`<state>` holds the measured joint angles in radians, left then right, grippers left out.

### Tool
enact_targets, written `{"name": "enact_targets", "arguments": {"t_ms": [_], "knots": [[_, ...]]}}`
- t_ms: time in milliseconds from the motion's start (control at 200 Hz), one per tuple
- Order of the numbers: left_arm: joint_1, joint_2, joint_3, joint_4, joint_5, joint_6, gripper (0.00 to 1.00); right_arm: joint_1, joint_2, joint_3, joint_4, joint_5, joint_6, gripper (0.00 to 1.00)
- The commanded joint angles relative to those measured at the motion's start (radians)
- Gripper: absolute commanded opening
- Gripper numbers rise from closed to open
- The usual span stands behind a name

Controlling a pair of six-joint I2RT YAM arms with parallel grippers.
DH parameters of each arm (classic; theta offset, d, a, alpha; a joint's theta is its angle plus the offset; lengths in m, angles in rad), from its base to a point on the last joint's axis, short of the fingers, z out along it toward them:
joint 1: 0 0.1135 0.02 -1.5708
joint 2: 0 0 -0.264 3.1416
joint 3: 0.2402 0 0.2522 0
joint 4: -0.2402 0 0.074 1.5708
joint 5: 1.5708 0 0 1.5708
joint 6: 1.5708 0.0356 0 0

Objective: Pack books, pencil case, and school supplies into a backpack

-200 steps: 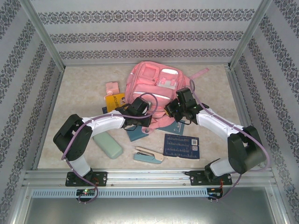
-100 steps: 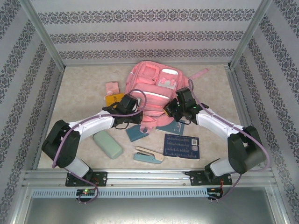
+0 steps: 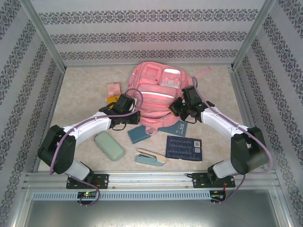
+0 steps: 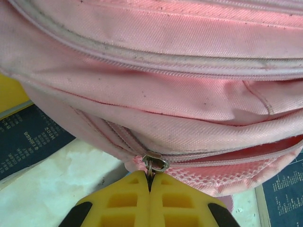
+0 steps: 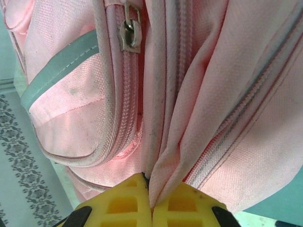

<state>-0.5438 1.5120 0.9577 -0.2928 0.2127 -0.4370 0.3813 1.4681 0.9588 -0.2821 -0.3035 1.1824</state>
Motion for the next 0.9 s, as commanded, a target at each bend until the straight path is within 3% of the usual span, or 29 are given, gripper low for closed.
{"name": "enact_targets", "arguments": {"t_ms": [0,245,355,465,689,894], "knots": [[0.017,-0.033,0.028,-0.095,0.015,0.033,0.0,-0.02,0.028,0.063,-0.058,0.046,-0.123,0.0],[0.002,-0.006,0.053,-0.12,0.167,0.001,0.0,-0.08,0.093,0.161,-0.14,0.132,-0.223,0.02],[-0.042,0.032,0.088,-0.115,0.178,-0.013,0.0,-0.087,0.1,0.195,-0.184,0.121,-0.212,0.43],[-0.083,0.072,0.128,-0.086,0.192,-0.043,0.0,-0.075,0.039,0.192,-0.227,0.099,-0.186,0.58],[-0.142,0.134,0.207,-0.062,0.205,-0.069,0.0,-0.039,-0.188,0.08,-0.243,0.069,-0.062,0.57],[-0.169,0.152,0.228,-0.057,0.197,-0.079,0.0,0.046,-0.195,0.0,-0.167,-0.006,0.105,0.51]]}}
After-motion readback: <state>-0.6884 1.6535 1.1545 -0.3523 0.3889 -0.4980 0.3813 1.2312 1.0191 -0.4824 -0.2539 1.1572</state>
